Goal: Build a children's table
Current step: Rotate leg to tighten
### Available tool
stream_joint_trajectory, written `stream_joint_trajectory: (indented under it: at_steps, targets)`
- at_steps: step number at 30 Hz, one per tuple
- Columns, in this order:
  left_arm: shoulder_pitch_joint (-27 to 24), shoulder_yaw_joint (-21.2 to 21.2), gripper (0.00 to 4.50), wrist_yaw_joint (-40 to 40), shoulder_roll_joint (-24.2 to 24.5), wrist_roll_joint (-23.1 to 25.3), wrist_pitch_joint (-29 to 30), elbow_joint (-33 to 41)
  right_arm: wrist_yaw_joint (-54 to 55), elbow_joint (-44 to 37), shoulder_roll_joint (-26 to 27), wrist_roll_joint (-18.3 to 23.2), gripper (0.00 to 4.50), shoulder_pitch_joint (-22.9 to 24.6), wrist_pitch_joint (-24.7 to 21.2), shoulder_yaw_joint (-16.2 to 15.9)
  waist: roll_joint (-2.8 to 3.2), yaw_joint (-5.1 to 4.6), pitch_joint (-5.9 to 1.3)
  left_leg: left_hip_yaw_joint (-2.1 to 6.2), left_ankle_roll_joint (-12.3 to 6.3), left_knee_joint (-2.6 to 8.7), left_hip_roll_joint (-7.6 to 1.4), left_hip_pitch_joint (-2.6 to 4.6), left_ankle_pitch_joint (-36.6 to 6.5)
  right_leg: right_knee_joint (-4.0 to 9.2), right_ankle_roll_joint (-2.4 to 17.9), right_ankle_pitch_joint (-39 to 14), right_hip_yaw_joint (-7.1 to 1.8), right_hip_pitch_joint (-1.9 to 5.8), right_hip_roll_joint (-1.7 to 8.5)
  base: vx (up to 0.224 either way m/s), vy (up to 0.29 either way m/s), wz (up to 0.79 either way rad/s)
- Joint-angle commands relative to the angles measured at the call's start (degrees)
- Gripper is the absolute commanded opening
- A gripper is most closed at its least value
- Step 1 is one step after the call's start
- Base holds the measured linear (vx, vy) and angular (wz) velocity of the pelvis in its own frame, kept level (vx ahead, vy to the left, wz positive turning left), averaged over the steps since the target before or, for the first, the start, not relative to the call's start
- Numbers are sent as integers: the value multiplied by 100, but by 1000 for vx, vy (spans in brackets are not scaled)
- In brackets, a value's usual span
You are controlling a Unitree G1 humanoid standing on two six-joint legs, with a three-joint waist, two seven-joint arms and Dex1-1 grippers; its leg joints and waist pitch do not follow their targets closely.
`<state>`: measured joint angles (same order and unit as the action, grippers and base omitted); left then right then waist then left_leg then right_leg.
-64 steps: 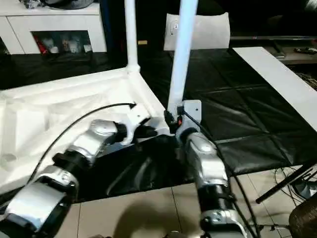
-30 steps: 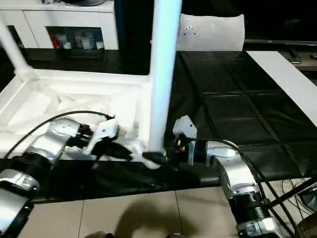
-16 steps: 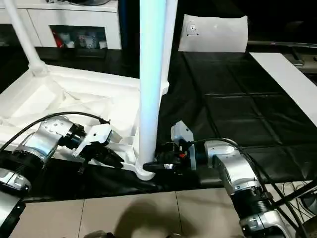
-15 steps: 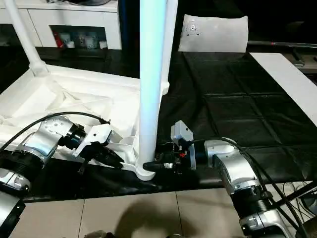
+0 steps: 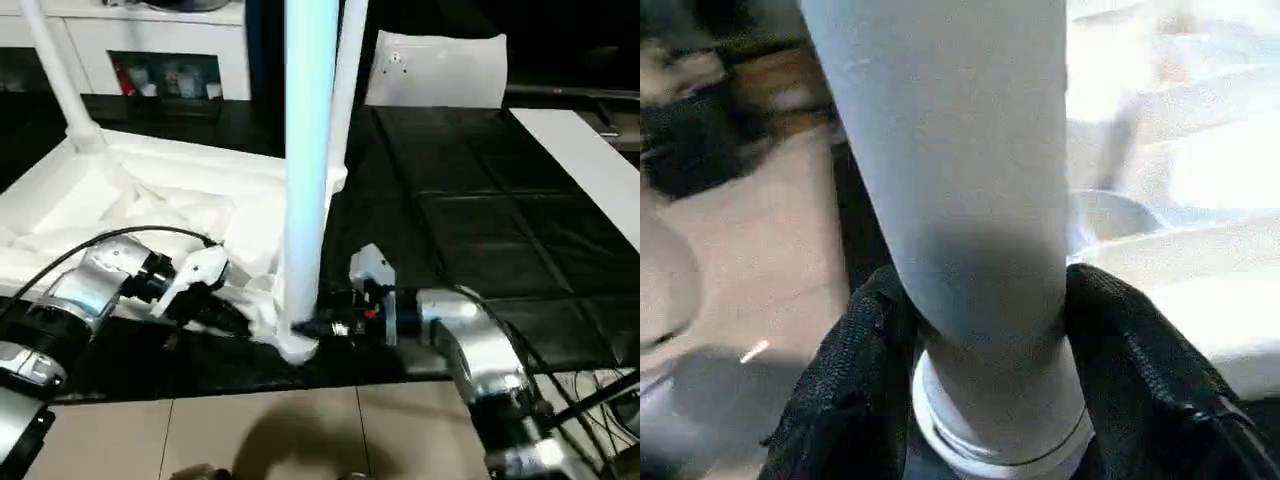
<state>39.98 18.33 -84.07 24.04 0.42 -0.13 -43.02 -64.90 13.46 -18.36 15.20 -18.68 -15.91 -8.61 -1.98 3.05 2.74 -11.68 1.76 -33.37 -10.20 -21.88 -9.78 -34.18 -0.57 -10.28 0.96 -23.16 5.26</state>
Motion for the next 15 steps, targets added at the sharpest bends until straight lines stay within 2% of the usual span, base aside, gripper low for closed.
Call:
stream_joint_trajectory:
  at_steps: [1, 3, 6, 7, 8, 11, 12, 13, 14, 15]
  targets:
    - [-53, 78, 0, 485, -699, -201, 299, 221, 1146, -15, 469, -257, 192, -21, -222, -85, -16, -74, -275, 156, 238, 466, -283, 160, -2130, 471, 1074, -2443, -133, 106, 285, 0, 0, 0]
    - [-13, 41, 0, 935, -1019, -143, 449, 197, 1852, -12, 873, -281, 191, -22, -445, 82, 13, -156, -262, 199, 343, 486, -279, 153, -2336, 496, 926, -2744, -127, 79, 279, 0, 0, 0]
    - [133, -22, 0, 1599, -1428, -6, 535, 2, 2642, 113, 1340, -449, 190, -117, -505, 161, -8, -299, -275, 217, 363, 478, -266, 158, -2594, 531, 877, -2774, -121, 49, 263, 0, 0, 0]
    - [204, -54, 0, 1855, -1575, 27, 571, -92, 2903, 186, 1504, -507, 190, -167, -494, 175, 27, -343, -270, 220, 365, 472, -256, 164, -2664, 548, 855, -2823, -126, 20, 260, 0, 0, 0]
    - [283, -99, 0, 2137, -1717, 55, 604, -195, 3143, 268, 1669, -526, 190, -226, -508, 207, -10, -378, -266, 217, 335, 458, -239, 168, -2712, 581, 810, -2956, -122, 11, 261, 0, 0, 0]
    - [507, -266, 0, 2955, -2093, 120, 770, -410, 3808, 537, 2062, -693, 190, -438, -466, 256, 4, -407, -268, 223, 286, 446, -233, 166, -2682, 612, 732, -3127, -128, -1, 273, 0, 0, 0]
    - [621, -349, 0, 3398, -2251, 172, 808, -518, 4151, 710, 2213, -816, 190, -569, -418, 281, -9, -418, -274, 236, 278, 446, -224, 155, -2667, 616, 703, -3160, -113, 19, 270, 0, 0, 0]
    - [676, -384, 0, 3612, -2330, 225, 828, -564, 4374, 817, 2298, -895, 190, -648, -394, 311, -7, -428, -270, 231, 269, 448, -223, 148, -2640, 618, 700, -3144, -117, 17, 268, 0, 0, 0]
    - [691, -391, 0, 3679, -2358, 266, 842, -571, 4480, 858, 2333, -932, 190, -680, -387, 333, 13, -427, -287, 235, 262, 454, -232, 175, -2615, 625, 706, -2993, -113, 8, 255, 0, 0, 0]
    - [712, -360, 0, 3732, -2379, 355, 851, -576, 4619, 933, 2372, -975, 190, -733, -348, 385, 5, -431, -298, 233, 238, 460, -235, 151, -2552, 611, 729, -2847, -114, 39, 256, 0, 0, 0]
